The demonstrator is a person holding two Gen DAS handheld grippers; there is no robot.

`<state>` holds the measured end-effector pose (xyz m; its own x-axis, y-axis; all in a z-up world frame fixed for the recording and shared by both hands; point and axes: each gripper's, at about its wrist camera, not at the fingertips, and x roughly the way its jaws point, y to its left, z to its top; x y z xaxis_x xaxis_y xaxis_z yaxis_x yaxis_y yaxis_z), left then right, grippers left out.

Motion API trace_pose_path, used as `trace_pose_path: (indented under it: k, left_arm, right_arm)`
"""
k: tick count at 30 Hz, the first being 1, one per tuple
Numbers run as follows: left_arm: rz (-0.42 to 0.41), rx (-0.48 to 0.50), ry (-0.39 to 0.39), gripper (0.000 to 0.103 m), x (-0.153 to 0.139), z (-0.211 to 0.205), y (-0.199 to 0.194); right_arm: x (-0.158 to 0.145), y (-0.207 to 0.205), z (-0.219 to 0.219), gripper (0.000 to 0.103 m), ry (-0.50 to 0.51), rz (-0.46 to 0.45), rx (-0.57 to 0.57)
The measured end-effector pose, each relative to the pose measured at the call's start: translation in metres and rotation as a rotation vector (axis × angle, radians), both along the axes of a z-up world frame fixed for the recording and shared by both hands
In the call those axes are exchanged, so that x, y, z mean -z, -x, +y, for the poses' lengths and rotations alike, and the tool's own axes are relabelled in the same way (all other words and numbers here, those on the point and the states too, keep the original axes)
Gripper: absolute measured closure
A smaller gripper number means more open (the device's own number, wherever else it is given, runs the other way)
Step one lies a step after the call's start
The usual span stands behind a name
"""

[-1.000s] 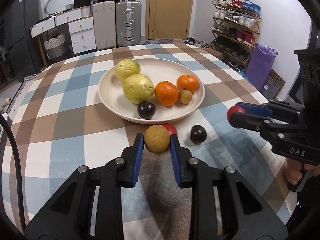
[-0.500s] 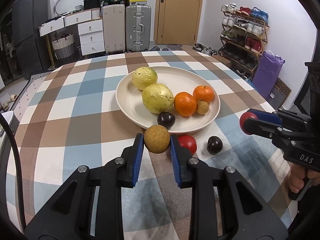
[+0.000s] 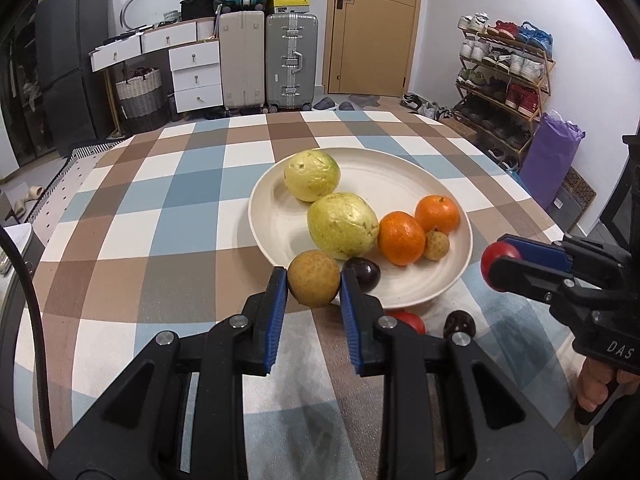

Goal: Organize fruits
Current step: 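Carry the brown fruit to the plate with the left tool while the right tool carries the tomato there, then release the brown fruit on the plate with the left tool while the right tool releases the tomato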

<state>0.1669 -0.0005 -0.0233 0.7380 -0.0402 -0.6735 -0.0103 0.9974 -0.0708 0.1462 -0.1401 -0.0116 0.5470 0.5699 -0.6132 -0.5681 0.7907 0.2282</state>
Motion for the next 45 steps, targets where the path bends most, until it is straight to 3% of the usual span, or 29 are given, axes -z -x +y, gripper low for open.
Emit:
trace_pose_path:
  k: [20, 42, 45]
  left_arm:
    - [0.013, -0.023, -0.012, 0.079, 0.009, 0.008, -0.040]
    - [0.035, 0.013, -0.036, 0.079, 0.016, 0.002, -0.051]
    - [0.037, 0.016, -0.039, 0.079, 0.016, 0.002, -0.051]
  right_arm:
    - [0.005, -0.023, 0.028, 0.075, 0.044, 0.018, -0.047]
    - [0.018, -0.044, 0.020, 0.074, 0.013, 0.103, -0.008]
    - [0.017, -0.044, 0.019, 0.070, 0.010, 0.097, 0.000]
